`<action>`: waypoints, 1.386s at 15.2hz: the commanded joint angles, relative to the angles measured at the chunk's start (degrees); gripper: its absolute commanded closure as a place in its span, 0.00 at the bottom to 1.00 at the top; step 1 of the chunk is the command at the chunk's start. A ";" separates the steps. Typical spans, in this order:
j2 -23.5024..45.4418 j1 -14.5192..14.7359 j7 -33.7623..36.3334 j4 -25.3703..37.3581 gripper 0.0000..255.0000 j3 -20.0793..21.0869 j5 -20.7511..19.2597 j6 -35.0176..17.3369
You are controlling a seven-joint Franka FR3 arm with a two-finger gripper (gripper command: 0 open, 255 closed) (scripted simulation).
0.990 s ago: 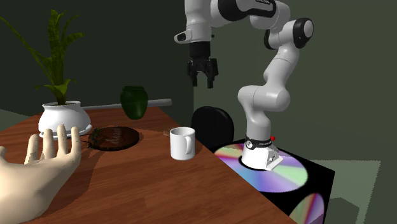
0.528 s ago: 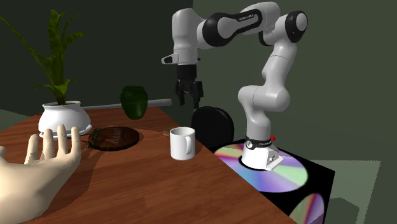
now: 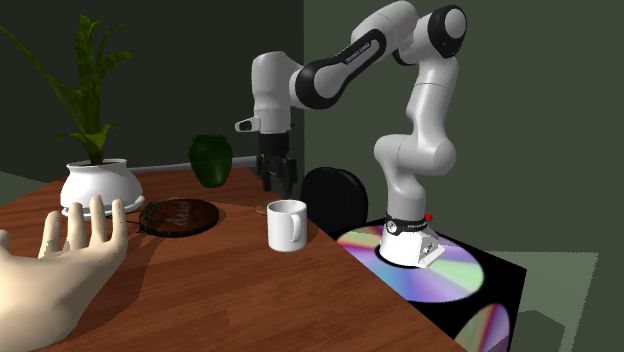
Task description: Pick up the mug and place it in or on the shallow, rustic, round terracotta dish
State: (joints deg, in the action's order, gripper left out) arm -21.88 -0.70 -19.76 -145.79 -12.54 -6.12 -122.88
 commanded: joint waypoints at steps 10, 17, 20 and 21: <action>3.96 0.10 -0.49 -3.12 0.00 -0.74 0.18 -7.21; 3.96 0.10 -0.49 -3.12 1.00 -0.74 0.18 -7.20; 3.96 0.10 -0.49 -3.11 1.00 -0.74 0.18 -7.20; 3.97 0.10 -0.49 -3.11 1.00 -0.74 0.18 -7.20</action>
State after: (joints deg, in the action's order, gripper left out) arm -17.92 -0.60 -20.25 -148.89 -13.29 -5.95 -130.08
